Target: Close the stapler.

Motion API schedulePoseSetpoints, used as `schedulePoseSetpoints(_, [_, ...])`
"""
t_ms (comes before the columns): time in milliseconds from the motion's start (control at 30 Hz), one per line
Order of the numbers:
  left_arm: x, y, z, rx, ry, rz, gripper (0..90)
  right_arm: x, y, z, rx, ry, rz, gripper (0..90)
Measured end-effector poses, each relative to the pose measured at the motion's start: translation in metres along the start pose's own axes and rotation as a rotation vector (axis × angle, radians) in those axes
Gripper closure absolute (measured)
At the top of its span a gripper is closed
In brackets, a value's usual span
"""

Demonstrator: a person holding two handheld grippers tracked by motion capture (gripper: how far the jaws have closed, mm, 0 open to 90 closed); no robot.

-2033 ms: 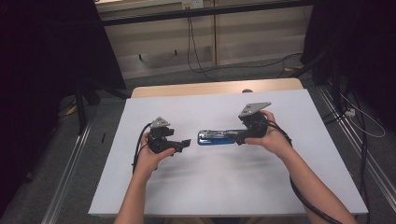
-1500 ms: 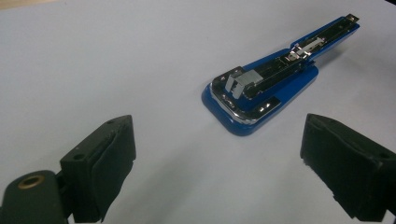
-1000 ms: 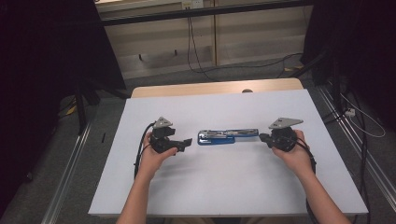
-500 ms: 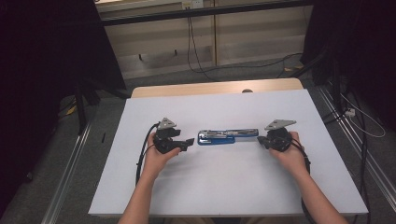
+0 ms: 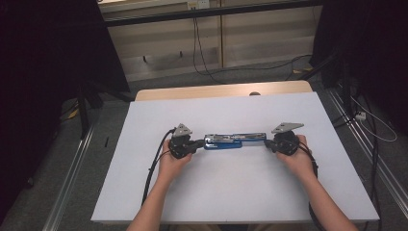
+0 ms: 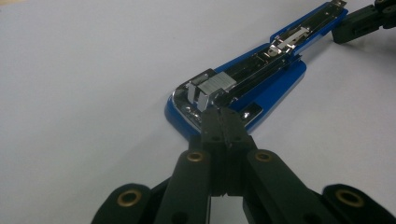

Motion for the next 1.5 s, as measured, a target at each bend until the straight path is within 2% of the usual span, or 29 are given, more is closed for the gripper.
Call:
schedulePoseSetpoints(67, [0.0,0.002,0.0,-0.004,0.015,-0.005,90.0,0.0,0.0,0.0,-0.001,0.0,-0.002,90.0])
schedulePoseSetpoints(267, [-0.002,0.009,0.001,-0.002,0.005,-0.002,90.0,0.001,0.001,-0.001,-0.002,-0.001,-0.005,90.0])
schedulePoseSetpoints(767, [-0.002,0.011,0.001,-0.007,0.008,-0.001,90.0,0.002,0.001,-0.003,-0.012,-0.001,-0.012,90.0])
schedulePoseSetpoints(1033, [-0.001,0.011,0.0,-0.009,0.026,-0.004,90.0,0.004,-0.001,-0.008,-0.037,-0.016,-0.014,90.0])
schedulePoseSetpoints(1167, [-0.002,0.011,0.0,-0.01,0.021,-0.002,90.0,0.006,-0.002,-0.01,-0.059,-0.021,-0.02,90.0])
schedulePoseSetpoints(1267, [-0.001,0.011,0.001,-0.008,0.013,0.003,90.0,0.009,-0.006,-0.017,-0.103,-0.041,-0.018,90.0])
schedulePoseSetpoints(1500, [0.0,0.009,0.001,0.004,0.01,0.013,90.0,0.013,-0.005,-0.018,-0.102,-0.052,-0.035,90.0])
Point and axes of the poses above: each handheld gripper's, and its own axes: y roughly forward along the jaws, z roughly out of its underside, x roughly to its left, the point moved 6 cm from there along y, roughly forward along the jaws, and after that the axes turned 8 degrees about -z, right-handed, at the moved point
